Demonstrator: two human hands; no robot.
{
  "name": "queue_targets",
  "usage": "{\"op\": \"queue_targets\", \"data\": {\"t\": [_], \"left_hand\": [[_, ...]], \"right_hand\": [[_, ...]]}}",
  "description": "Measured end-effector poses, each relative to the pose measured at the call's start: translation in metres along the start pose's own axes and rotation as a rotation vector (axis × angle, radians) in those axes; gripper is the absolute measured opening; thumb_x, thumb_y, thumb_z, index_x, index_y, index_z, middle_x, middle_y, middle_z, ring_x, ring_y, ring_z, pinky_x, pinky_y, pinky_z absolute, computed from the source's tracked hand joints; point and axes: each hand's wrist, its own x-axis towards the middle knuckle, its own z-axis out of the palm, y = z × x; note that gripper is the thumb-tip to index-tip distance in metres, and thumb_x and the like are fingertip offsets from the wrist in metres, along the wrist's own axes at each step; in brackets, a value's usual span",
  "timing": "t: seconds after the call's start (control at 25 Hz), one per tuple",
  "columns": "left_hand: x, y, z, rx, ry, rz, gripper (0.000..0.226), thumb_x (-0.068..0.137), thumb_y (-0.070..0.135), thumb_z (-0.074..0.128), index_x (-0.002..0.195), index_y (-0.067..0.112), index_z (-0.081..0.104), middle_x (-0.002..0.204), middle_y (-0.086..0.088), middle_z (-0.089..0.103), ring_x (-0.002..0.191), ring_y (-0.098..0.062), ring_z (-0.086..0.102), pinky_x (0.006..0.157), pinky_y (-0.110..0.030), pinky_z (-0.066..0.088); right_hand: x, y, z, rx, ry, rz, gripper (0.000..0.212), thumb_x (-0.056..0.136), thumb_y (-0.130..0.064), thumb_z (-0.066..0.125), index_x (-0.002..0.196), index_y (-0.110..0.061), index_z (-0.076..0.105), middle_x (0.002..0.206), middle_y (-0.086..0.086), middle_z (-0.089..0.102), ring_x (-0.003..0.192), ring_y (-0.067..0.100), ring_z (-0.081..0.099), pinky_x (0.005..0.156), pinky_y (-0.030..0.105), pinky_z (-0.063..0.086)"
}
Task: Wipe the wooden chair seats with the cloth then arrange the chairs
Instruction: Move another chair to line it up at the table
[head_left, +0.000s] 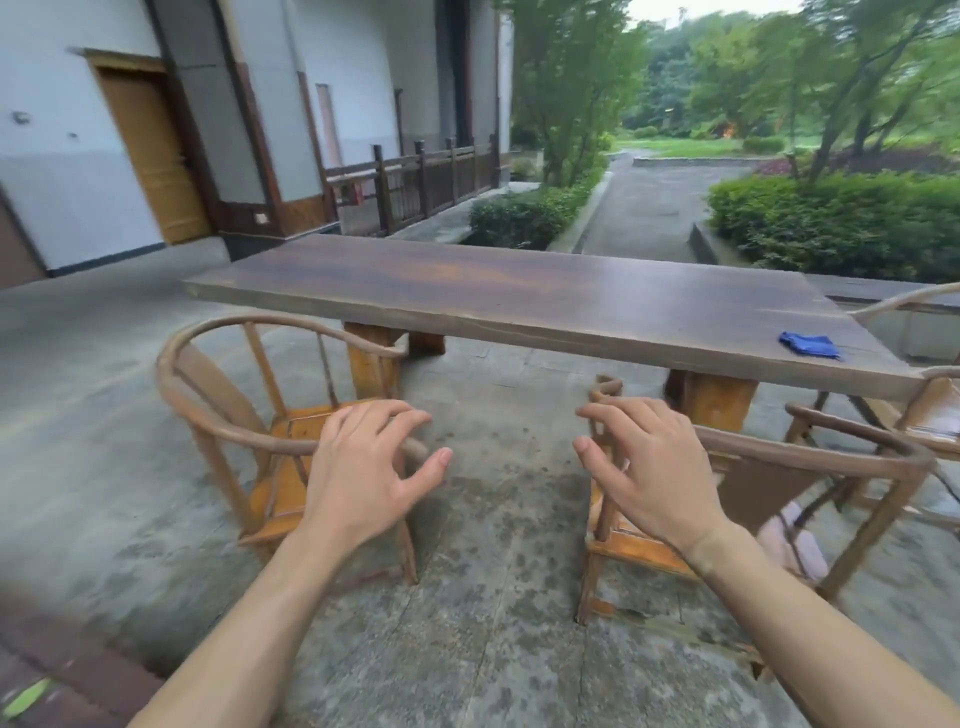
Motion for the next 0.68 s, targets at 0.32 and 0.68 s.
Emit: {"op": "queue_targets", "data": {"t": [0.32, 0.68], "left_hand": [[-0.103, -0.097, -0.097, 0.366, 0.031, -0.303, 0.048, 0.088, 0.061, 0.049, 0.105, 0.023, 0.072, 0.106, 0.002, 0.070, 0.102, -0.024, 0.065, 0.091, -0.038, 0.043], [-0.157, -0.211, -0.166, 0.501, 0.120, -0.465, 0.049, 0.091, 0.060, 0.046, 0.108, 0.022, 0.071, 0.110, 0.004, 0.071, 0.107, -0.022, 0.064, 0.095, -0.036, 0.039]], "right_hand": [[0.043, -0.131, 0.102, 0.275, -0.093, -0.278, 0.041, 0.094, -0.053, 0.042, 0.111, -0.027, 0.069, 0.109, -0.005, 0.070, 0.104, 0.020, 0.063, 0.083, 0.037, 0.046], [0.092, -0.272, 0.183, 0.382, -0.157, -0.430, 0.041, 0.094, -0.054, 0.041, 0.114, -0.029, 0.067, 0.114, -0.008, 0.068, 0.112, 0.018, 0.059, 0.090, 0.039, 0.044]]}}
